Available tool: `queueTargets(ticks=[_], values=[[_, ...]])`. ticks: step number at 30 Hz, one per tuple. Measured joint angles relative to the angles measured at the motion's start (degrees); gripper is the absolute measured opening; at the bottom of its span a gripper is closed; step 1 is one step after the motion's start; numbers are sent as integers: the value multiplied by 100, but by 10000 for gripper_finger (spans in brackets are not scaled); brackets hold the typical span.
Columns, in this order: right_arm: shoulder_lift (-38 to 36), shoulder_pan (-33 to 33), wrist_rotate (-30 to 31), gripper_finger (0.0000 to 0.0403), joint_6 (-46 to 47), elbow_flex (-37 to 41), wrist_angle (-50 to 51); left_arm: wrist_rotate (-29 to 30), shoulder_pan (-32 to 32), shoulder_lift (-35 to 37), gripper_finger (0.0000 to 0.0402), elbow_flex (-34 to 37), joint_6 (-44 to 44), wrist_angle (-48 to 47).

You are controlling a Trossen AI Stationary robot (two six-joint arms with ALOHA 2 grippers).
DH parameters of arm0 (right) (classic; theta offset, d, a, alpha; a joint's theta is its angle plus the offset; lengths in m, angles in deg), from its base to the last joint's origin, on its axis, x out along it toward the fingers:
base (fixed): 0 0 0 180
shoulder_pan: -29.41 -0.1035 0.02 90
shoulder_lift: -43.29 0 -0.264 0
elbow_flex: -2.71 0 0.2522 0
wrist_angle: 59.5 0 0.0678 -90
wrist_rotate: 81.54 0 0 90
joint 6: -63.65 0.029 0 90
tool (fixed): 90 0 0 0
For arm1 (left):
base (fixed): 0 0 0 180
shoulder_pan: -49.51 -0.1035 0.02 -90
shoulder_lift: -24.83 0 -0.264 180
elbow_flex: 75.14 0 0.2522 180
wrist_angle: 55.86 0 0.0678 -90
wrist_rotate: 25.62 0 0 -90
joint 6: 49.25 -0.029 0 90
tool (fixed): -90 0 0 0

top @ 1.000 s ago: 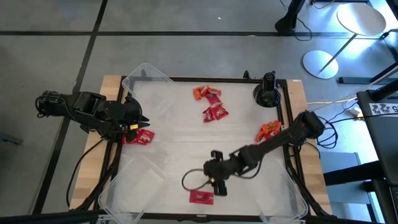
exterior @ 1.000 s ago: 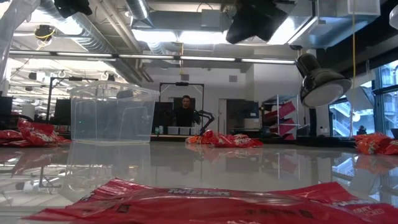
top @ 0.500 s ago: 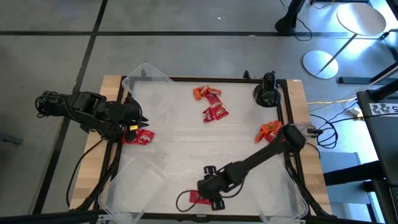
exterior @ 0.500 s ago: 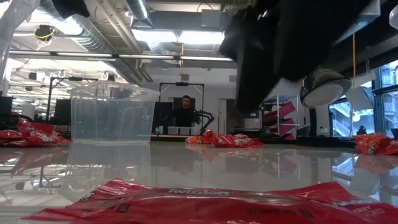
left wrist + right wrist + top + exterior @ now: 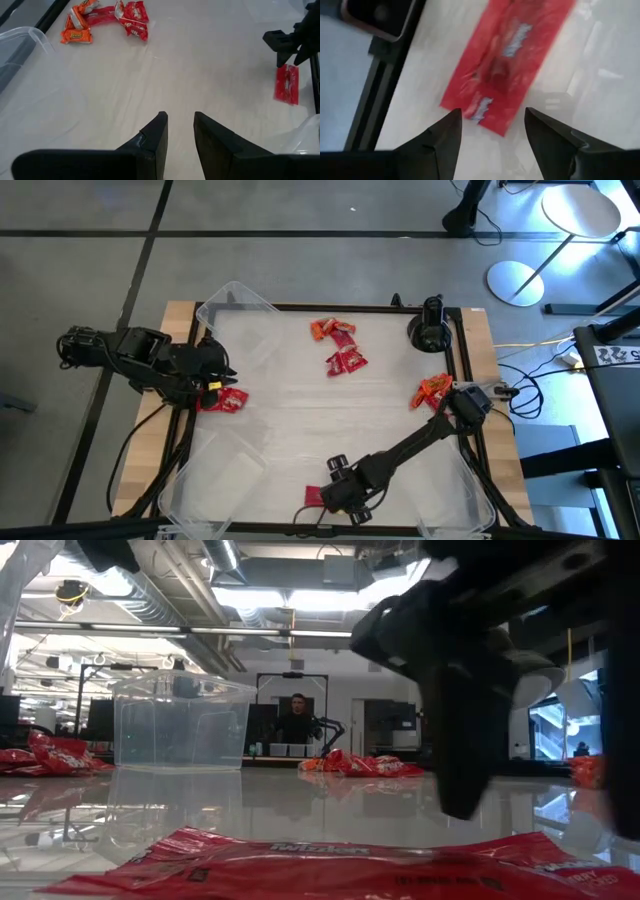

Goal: Sort candy
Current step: Move the light red candy to the top center of the table

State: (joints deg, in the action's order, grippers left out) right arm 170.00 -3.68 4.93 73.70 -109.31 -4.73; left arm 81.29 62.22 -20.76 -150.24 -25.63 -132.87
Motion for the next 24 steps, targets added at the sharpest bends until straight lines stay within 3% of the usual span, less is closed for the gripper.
queueTargets(ticks=[9, 12, 16, 22, 24], values=[[179, -43, 272, 213, -357, -16, 106, 0, 0, -1, 86, 0, -2, -53], [238, -43, 387, 196, -415, -33, 105, 0, 0, -1, 86, 0, 0, -67], [246, -34, 383, 138, -410, -52, 106, 0, 0, -1, 86, 0, 0, -85], [290, 55, 424, 17, -271, -313, 308, 1, 0, -1, 86, 0, -2, -85], [293, 122, 449, 9, -124, -436, 448, 2, 1, 0, 86, 0, -2, -85]])
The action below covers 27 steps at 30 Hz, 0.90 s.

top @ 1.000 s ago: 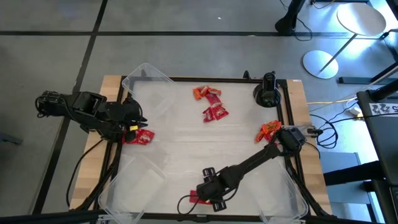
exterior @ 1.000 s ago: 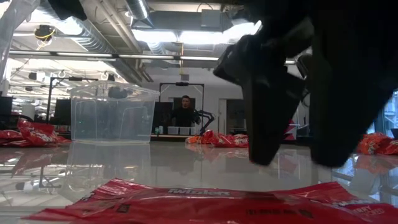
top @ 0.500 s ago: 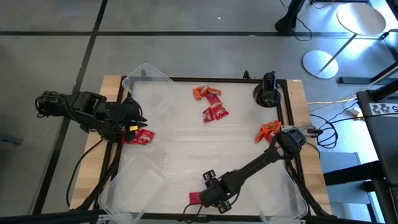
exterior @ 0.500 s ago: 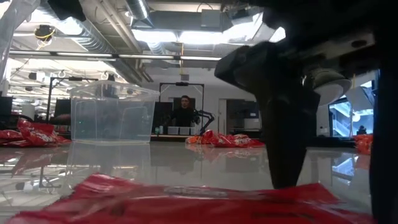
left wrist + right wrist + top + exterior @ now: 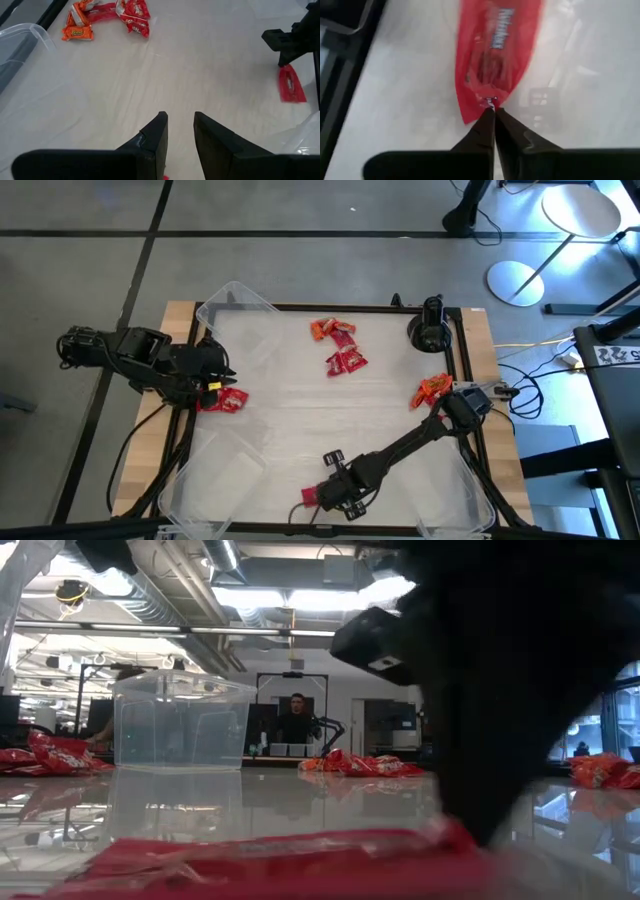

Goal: Sort candy
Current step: Move the light red candy to the top center of the table

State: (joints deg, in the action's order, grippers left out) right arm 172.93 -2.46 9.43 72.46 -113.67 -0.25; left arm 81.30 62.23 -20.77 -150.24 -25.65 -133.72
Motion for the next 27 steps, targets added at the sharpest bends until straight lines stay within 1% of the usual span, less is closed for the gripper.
queueTargets(ticks=[1, 3, 5, 10, 13, 15, 20, 23, 27], values=[[0, 39, 63, 13, 65, -62, 34, -1, 1, 0, 86, 0, 12, 1], [0, 85, 375, 16, 125, -208, 200, -2, 2, -1, 86, 0, 34, 2], [0, 135, 610, 7, 126, -399, 520, -2, 0, 1, 86, 0, 39, 2], [-2, 252, 789, 5, 140, -874, 1186, -2, -1, -1, 86, 0, 78, 2], [-11, 299, 915, 2, 153, -1141, 1411, -2, 1, -1, 86, 0, 78, 4], [-11, 321, 984, 2, 328, -1269, 1561, -2, 0, 1, 86, 0, 79, 4], [-13, 383, 1210, 1, 696, -1400, 1658, -2, 1, 0, 86, 0, 146, 7], [-13, 453, 1296, 1, 1166, -1400, 1921, -2, 2, -1, 86, 0, 146, 7], [-78, 577, 1802, 1, 1487, -1398, 2252, -2, -1, -1, 86, 0, 148, 7]])
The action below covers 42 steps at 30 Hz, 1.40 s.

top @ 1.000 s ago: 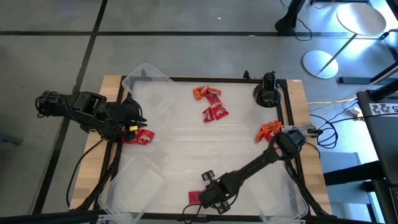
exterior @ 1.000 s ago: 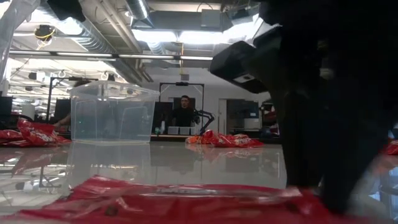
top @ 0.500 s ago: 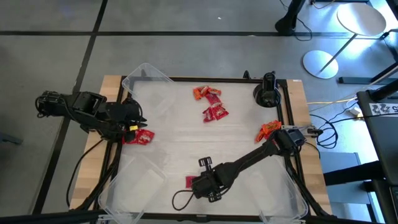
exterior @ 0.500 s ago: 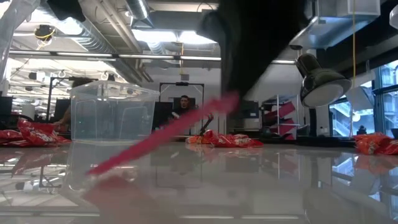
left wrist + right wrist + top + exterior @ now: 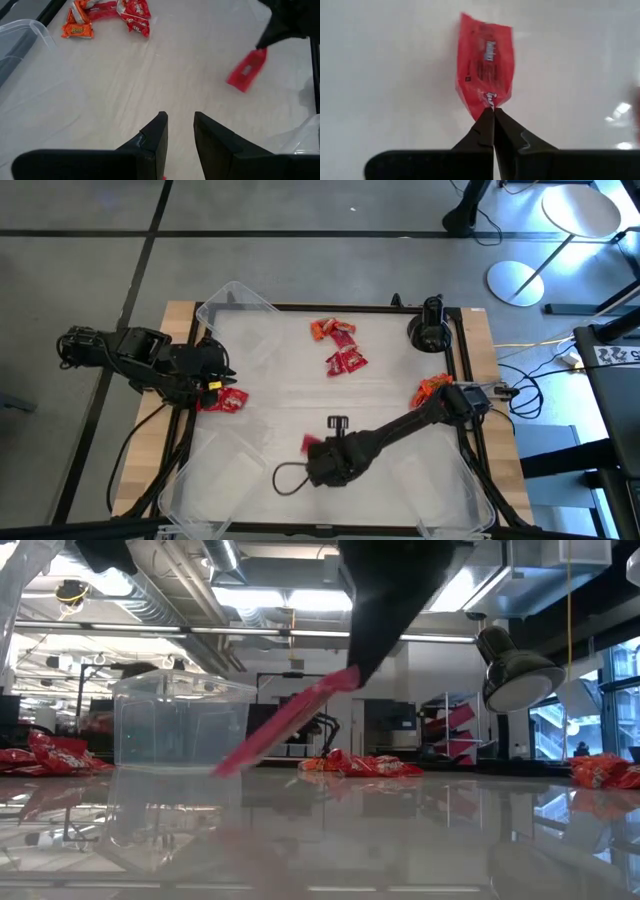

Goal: Sort candy
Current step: Move the light red candy to the top center of the table

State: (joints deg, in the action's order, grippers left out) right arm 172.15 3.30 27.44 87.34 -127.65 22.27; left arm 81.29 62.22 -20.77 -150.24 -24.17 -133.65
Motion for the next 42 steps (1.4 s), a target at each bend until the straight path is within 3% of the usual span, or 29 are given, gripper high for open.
queueTargets(ticks=[4, 8, 13, 18, 30, 42], values=[[-350, 284, 144, 0, -117, 243, 68, 0, 0, 2, 86, 0, 0, 10], [-991, 763, 145, 0, -513, 1096, -276, 2, 1, 1, 86, 0, -48, 20], [-2099, 1543, 85, 0, -911, 2450, -1360, 2, 2, 0, 86, 0, -72, 20], [-2720, 2457, -317, 0, -1076, 3467, -2558, 2, 1, 0, 86, 0, -30, 20], [-2752, 3865, -554, 0, -458, 4492, -3751, 4, 2, 2, 86, 0, 474, 20], [-2698, 4231, -1104, 15, -324, 4780, -3584, 262, 1, 1, 86, 0, 658, 20]])
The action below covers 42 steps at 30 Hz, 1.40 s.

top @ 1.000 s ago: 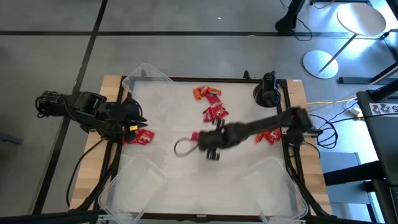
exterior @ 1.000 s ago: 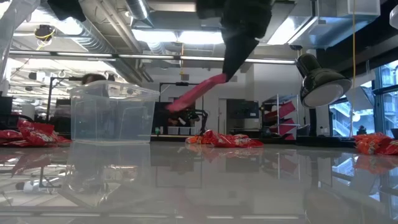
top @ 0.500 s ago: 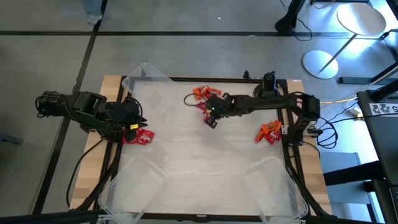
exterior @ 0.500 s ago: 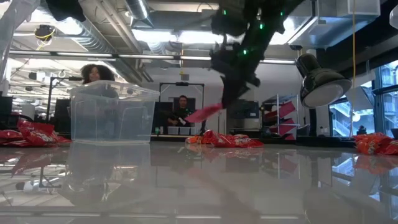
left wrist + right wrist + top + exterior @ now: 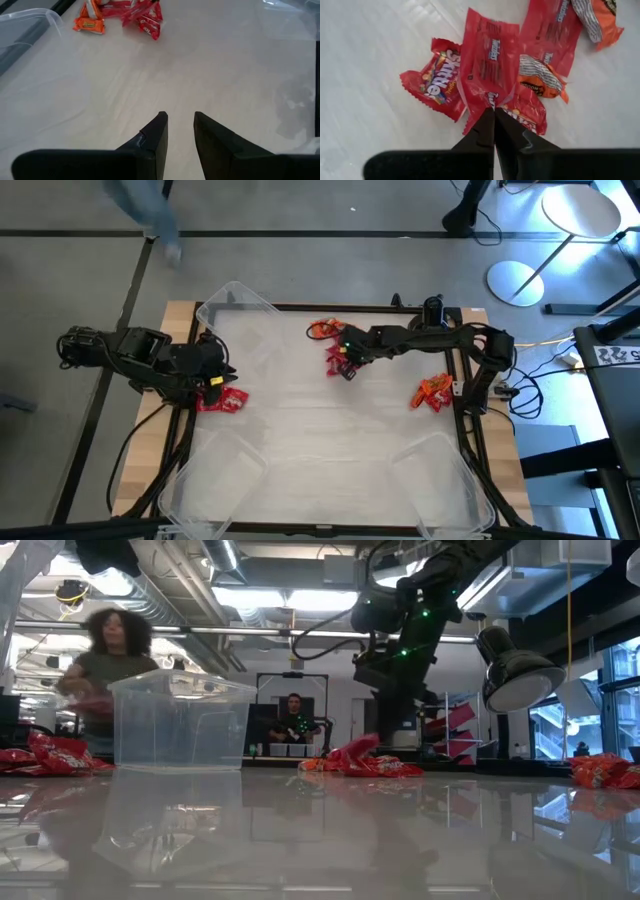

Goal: Sort candy
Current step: Move the light red candy to the top center of the table, then move the top transparent bin to the bottom center of the table

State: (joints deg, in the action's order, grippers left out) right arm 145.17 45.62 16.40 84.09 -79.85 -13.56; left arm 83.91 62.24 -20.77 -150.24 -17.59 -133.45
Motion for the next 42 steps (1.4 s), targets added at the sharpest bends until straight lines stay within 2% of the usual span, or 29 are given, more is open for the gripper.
queueTargets(ticks=[11, 15, 19, 24, 29, 32, 37, 42], values=[[0, -4, 46, 144, 69, -5, 183, 22, 0, 0, 86, 0, 158, 0], [0, -4, 46, 179, 77, -123, 263, 24, -1, 2, 86, 0, 160, 0], [0, -4, -101, 203, 56, -571, 738, 24, 0, -1, 86, 0, 130, 0], [0, -94, -80, 210, 31, -1483, 1787, 24, 1, 0, 86, 0, 52, 0], [-4, -429, 441, 200, -20, -2414, 2516, 24, -1, 0, 86, 0, 45, 0], [-4, -621, 558, 194, -17, -2835, 2708, 24, 1, -1, 86, 0, 72, 0], [-8, -814, 355, 196, 232, -3275, 2800, 24, 1, 0, 86, 0, 134, 0], [-7, -874, -14, 199, 615, -3399, 2799, 24, -1, -1, 86, 0, 137, 28]])
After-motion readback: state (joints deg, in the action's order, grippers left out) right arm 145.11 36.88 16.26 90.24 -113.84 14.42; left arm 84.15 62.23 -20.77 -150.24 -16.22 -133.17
